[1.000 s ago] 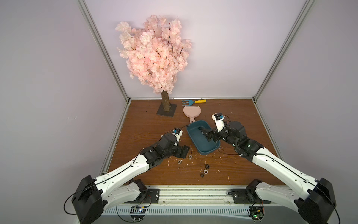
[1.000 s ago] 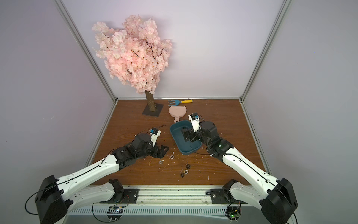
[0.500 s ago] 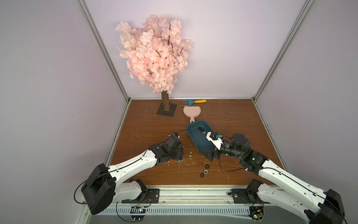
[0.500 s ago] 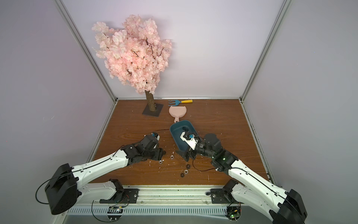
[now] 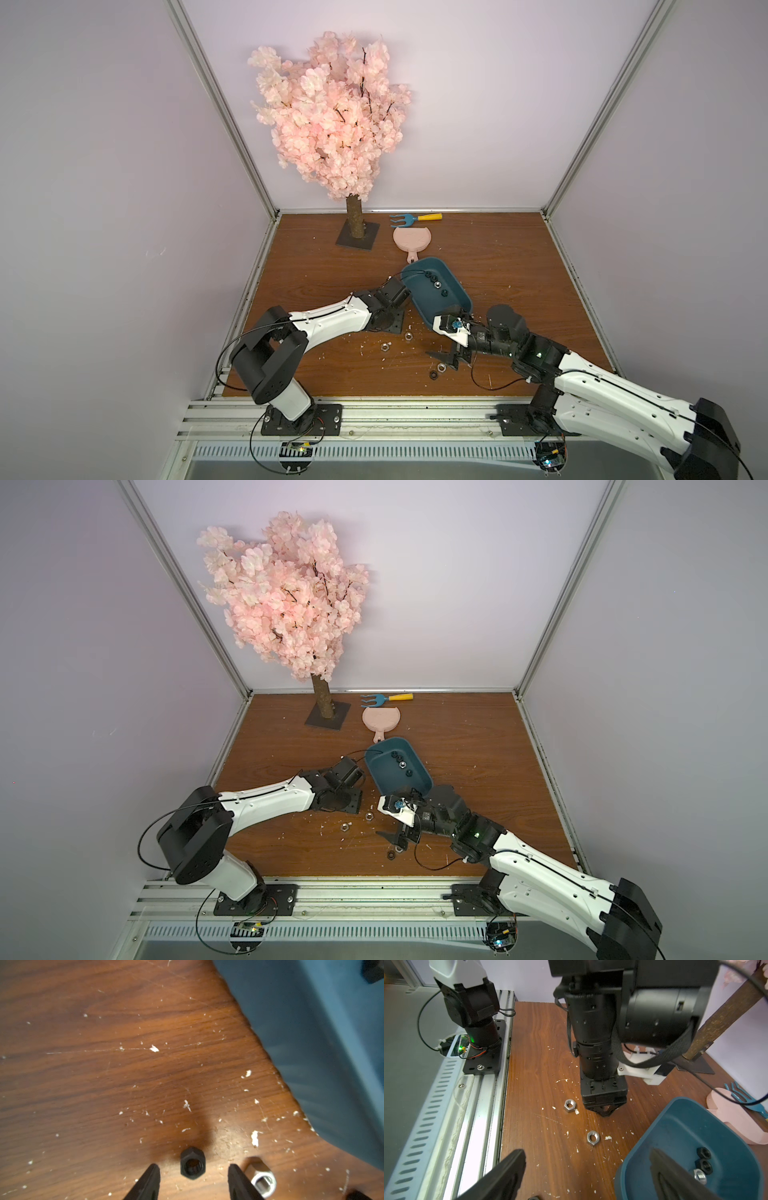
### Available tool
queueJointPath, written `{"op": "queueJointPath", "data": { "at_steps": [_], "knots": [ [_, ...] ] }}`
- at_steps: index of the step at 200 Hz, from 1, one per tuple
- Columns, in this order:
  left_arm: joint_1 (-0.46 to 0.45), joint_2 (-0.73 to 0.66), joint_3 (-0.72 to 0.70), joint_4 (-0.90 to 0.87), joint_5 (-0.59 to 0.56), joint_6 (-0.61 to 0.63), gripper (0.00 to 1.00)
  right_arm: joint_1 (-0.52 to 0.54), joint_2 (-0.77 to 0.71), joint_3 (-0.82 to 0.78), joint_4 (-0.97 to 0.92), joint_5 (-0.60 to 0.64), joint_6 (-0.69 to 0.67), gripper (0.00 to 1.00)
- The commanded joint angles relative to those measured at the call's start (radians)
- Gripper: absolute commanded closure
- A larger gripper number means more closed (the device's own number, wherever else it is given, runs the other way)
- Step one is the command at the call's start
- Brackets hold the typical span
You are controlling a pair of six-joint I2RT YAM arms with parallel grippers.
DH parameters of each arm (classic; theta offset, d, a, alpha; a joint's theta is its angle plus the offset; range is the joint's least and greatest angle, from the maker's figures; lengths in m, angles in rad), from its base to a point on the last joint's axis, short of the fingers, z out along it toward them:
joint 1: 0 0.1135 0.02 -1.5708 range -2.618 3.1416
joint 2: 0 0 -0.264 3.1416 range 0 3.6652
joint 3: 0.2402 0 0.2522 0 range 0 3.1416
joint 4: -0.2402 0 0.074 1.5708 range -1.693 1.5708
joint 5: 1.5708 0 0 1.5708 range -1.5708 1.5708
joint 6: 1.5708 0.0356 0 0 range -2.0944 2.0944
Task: Put the nuts on the desktop into the storage box
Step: Pick up the nut from the center of the board.
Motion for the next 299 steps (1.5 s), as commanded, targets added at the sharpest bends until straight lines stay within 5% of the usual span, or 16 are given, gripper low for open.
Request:
{"op": "queueJointPath", "data": {
  "at_steps": [1, 38, 50, 98, 137, 176, 203, 267, 299],
  "knots": [
    [-0.001, 0.037, 0.024, -0.039, -0.010, -0.023, 0.50, 0.008, -0.026, 0.002, 0.050, 0.030, -0.020, 0.01],
    [-0.001, 0.092, 0.032, -0.042, -0.019, -0.024, 0.53, 0.008, -0.032, 0.000, 0.052, 0.036, -0.020, 0.01],
    [-0.001, 0.109, 0.036, -0.048, -0.018, -0.026, 0.64, 0.009, -0.034, 0.000, 0.054, 0.036, -0.022, 0.01],
    [-0.002, 0.117, 0.027, -0.054, -0.010, -0.027, 0.78, 0.008, -0.048, -0.003, 0.057, 0.052, -0.027, 0.01],
    [-0.001, 0.081, 0.024, -0.058, 0.019, -0.030, 0.77, 0.009, -0.046, -0.006, 0.055, 0.043, -0.032, 0.01],
    [-0.001, 0.060, 0.023, -0.076, 0.020, -0.021, 0.62, 0.010, -0.033, -0.002, 0.056, 0.035, -0.029, 0.01],
    [-0.002, 0.068, 0.011, -0.077, 0.025, -0.028, 0.61, 0.010, -0.030, 0.000, 0.052, 0.035, -0.029, 0.01],
    [-0.002, 0.074, 0.012, -0.077, 0.014, -0.028, 0.78, 0.010, -0.030, 0.003, 0.052, 0.039, -0.033, 0.01],
    [-0.001, 0.039, 0.026, -0.078, 0.038, -0.031, 0.78, 0.010, -0.050, -0.001, 0.061, 0.025, -0.043, 0.01]
  ]
}}
